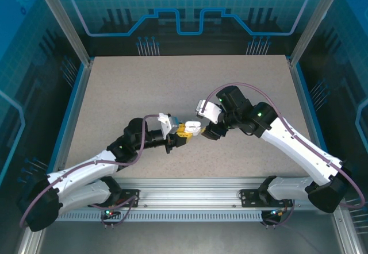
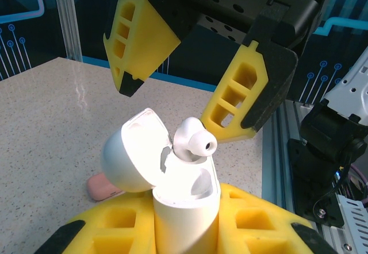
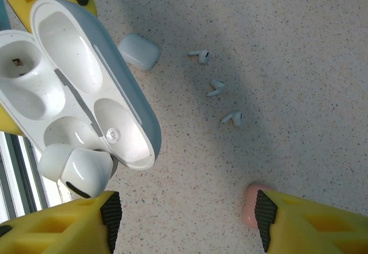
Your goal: Insert wireless bluetooth earbuds into charging case
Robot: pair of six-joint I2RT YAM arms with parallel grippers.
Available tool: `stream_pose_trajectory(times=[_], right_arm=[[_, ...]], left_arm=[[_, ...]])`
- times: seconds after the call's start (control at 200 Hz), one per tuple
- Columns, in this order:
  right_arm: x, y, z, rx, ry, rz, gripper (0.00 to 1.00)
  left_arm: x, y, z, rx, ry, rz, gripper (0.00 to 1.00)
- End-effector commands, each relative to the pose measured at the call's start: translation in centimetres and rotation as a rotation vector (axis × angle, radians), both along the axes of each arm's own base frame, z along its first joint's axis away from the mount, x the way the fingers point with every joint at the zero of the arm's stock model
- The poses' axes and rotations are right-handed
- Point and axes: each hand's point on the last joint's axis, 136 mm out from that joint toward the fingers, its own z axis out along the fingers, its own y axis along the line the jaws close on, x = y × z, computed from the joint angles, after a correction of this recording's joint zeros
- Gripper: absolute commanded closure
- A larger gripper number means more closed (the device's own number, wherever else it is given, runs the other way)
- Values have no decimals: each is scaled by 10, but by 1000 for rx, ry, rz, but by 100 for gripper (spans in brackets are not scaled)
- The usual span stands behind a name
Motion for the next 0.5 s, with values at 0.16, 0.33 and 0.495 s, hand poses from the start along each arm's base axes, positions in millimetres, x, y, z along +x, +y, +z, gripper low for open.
stream_pose_trajectory(times=[0.16, 0.33, 0.495], right_arm=[[-6, -1, 15, 31, 4, 7, 34], [-11, -4, 16, 19, 10, 25, 34], [-22, -6, 25, 39, 9, 53, 33]], left_arm=[[-4, 0, 4, -17, -10, -8, 88], [-2, 1, 3, -16, -10, 0, 88], [-1, 1, 1, -8, -7, 9, 88]])
